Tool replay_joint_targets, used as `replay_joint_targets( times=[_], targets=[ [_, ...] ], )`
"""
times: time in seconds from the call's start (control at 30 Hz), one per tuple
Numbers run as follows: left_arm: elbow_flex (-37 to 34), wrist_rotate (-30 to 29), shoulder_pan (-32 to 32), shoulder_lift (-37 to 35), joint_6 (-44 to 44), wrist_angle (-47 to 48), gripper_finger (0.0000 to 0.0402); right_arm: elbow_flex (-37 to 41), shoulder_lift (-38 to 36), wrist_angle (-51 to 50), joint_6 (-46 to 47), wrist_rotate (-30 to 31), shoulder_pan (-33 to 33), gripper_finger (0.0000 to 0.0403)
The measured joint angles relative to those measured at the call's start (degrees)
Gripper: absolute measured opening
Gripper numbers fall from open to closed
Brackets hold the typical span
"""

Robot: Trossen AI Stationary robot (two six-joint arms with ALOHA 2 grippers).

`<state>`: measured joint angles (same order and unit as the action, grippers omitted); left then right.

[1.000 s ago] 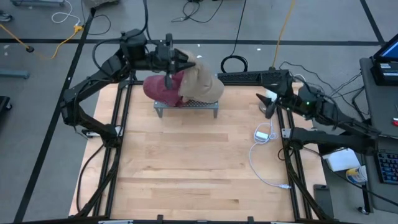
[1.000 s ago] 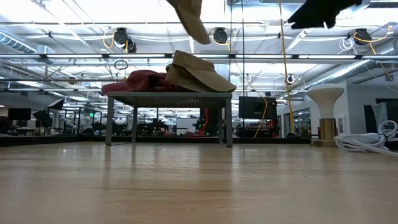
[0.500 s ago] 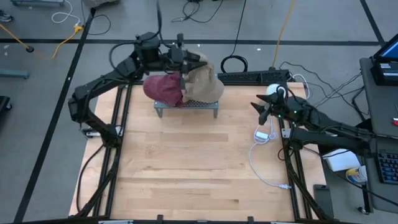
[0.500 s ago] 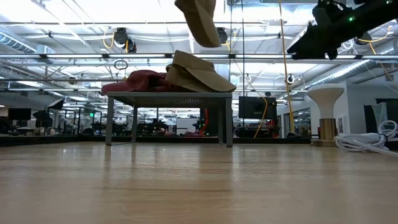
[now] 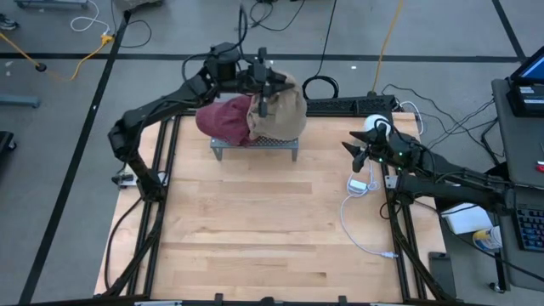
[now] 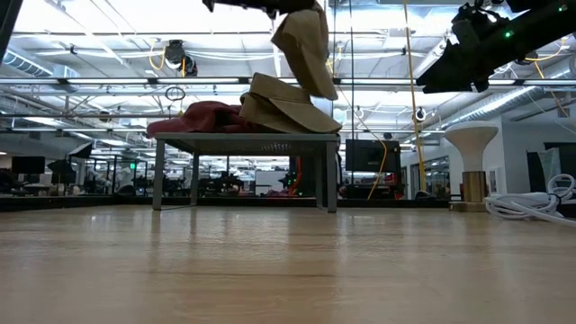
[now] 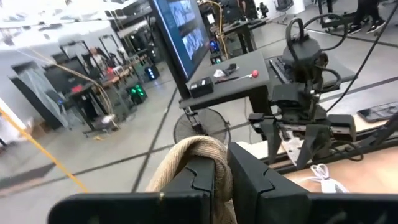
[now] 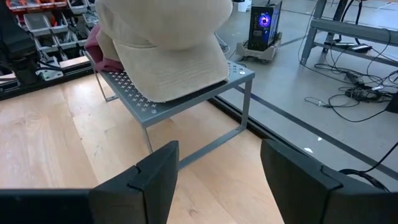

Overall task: Pick & Place hat
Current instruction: Stack the light brown cap on the light brown caps on the shelf

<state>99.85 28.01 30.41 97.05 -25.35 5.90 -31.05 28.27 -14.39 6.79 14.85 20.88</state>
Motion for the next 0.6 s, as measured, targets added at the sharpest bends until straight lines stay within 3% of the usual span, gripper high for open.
replay_joint_targets(
  times=[0.17, 0.27, 0.43, 0.6],
  targets=[
    [0.1, 0.6, -0.1, 0.8, 2.3, 0.8, 0.0023, 0.0, 0.0, -0.3, -0.6, 0.1, 0.0, 0.0219],
    [0.1, 0.3, 0.3, 0.9, 4.5, 6.1, 0.0023, 0.0, 0.0, -0.3, -0.5, 0.1, 0.0, 0.0219],
    [0.1, -9.8, 0.3, 0.9, 5.2, 16.2, 0.0023, 0.0, 0.0, -0.4, -0.8, 0.1, 0.0, 0.0219],
    [0.1, -14.6, 0.6, 0.9, 6.3, 19.0, 0.0023, 0.0, 0.0, -0.4, -1.5, 0.1, 0.0, 0.0219]
  ],
)
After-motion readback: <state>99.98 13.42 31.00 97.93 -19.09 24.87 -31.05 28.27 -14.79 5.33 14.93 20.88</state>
